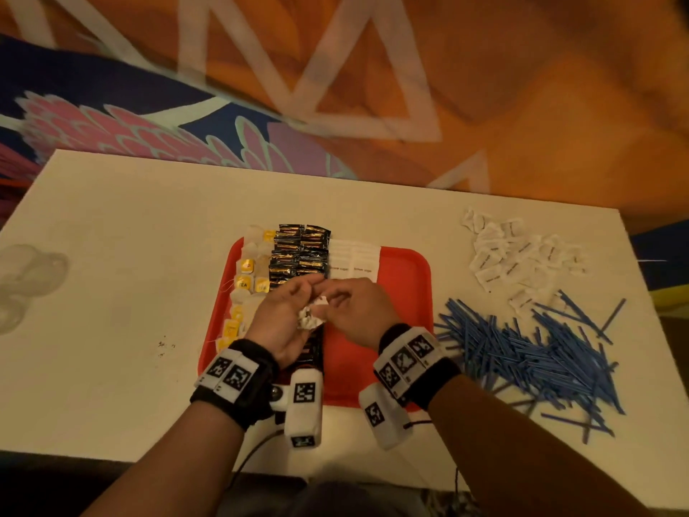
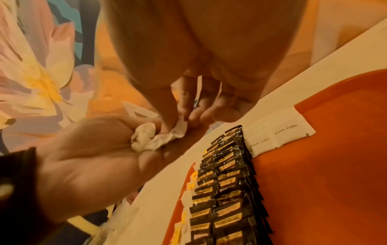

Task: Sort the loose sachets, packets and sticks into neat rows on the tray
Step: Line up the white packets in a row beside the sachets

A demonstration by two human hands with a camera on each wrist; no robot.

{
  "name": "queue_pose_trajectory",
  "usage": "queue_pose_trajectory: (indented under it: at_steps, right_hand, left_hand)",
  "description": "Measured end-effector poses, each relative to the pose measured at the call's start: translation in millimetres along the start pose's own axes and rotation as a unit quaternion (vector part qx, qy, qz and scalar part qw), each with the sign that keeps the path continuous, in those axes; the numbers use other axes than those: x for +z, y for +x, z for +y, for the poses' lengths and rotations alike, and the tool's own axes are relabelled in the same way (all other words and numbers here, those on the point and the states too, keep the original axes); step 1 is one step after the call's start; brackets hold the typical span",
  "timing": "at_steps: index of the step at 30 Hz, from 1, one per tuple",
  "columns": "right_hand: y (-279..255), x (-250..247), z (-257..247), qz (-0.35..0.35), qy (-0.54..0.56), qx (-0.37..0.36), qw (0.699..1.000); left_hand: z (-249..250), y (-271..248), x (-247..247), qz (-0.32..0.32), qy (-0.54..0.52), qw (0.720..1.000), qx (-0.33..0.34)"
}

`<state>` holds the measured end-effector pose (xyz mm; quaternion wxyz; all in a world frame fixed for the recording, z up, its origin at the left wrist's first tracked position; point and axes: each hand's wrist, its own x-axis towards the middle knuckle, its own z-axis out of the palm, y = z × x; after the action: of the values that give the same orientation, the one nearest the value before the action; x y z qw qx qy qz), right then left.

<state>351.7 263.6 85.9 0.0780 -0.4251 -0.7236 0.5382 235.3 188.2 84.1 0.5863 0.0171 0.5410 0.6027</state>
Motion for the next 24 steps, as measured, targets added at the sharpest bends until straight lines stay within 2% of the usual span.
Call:
queue_pose_trajectory:
  at_steps: [4,10,13,16,18,20,24]
  right_hand:
    - [-12.8,-9.0,2.3,0.052,0.059,0.034,0.996]
    - [-29.2,-11.5,1.2,0.130,0.110,0.052,0.984]
    - [-34.3,-17.4,-1.2,0.153,0.150,0.070,0.974]
    - [-37.5,-25.3,-1.8,0.170,0.163,0.060,0.970]
    - [-39.3,-27.5,-1.4,0.177,0.152,0.053,0.971]
    - [-40.4,-24.1,0.9,0.173,0.155,0.060,0.971]
    - [-43.7,-14.3,6.4,0.112,0.127,0.092,0.981]
  left_hand:
    - [2.0,-8.5,13.2,-0.019,-0.005,1.000,0.007]
    - [2.2,-17.0,19.0,0.000,-0.016,1.000,0.003]
    - [0.5,-19.7,14.5,0.011,-0.003,1.000,-0.003]
    - [-1.4,-24.4,12.5,-0.017,0.042,0.999,0.004]
    - [-5.7,-27.6,14.0,-0.040,0.126,0.990,0.039]
    - [-9.6,-29.0,15.3,-0.034,0.196,0.976,0.087]
    - [-11.7,-26.1,17.0,-0.009,0.208,0.969,0.134]
